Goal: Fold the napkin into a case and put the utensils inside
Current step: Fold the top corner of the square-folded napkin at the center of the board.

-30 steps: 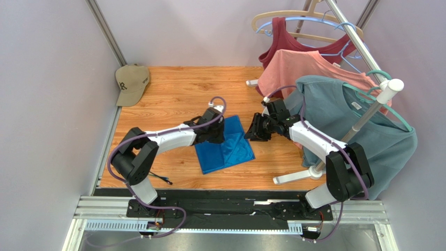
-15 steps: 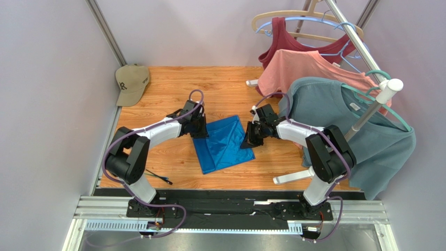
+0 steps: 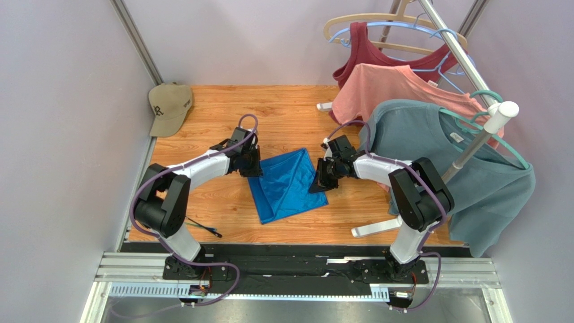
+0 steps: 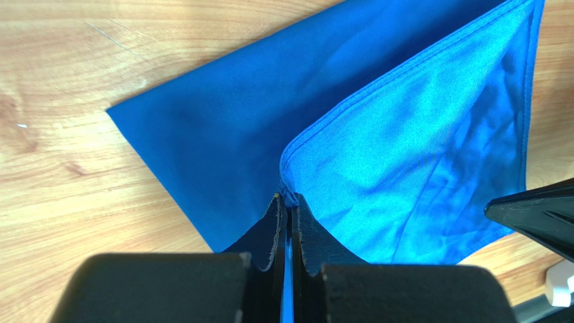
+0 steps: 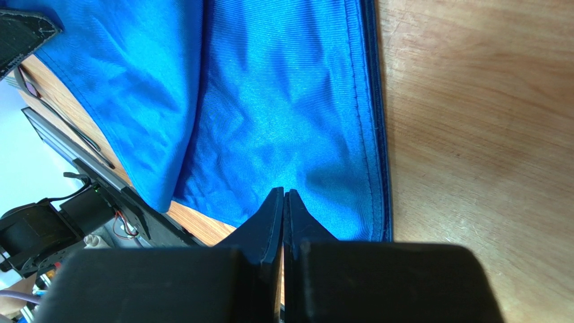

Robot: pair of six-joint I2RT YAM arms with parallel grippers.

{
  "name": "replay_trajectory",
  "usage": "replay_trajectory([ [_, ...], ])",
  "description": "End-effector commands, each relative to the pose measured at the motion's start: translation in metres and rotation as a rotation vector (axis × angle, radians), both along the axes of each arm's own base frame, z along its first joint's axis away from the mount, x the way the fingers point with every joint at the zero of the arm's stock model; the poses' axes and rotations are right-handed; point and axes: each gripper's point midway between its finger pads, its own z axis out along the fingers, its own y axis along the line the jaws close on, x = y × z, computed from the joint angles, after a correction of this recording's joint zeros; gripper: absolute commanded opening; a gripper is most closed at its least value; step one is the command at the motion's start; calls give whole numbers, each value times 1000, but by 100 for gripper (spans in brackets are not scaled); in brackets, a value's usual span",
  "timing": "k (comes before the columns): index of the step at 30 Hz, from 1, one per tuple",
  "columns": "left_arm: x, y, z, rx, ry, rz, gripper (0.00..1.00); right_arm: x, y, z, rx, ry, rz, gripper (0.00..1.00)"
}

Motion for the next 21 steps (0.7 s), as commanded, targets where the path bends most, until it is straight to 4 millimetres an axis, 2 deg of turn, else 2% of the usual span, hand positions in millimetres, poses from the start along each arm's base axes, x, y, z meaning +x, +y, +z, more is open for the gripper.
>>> replay_trajectory([
  [1, 11, 4, 11, 18, -50, -18, 0, 16, 11, 12, 37, -68, 21, 0],
  [5, 16, 7, 8, 46, -54, -21, 0, 19, 20, 17, 48, -80, 46, 0],
  [9, 22, 8, 10, 60, -71, -25, 0, 21, 43, 29, 82, -110, 104, 0],
  [16, 30, 16, 1, 94, -54, -6, 0, -2, 101, 44, 153, -109, 247, 1],
  [21, 32, 24, 0, 105, -52, 13, 0, -11, 122, 46, 181, -98, 290, 1],
])
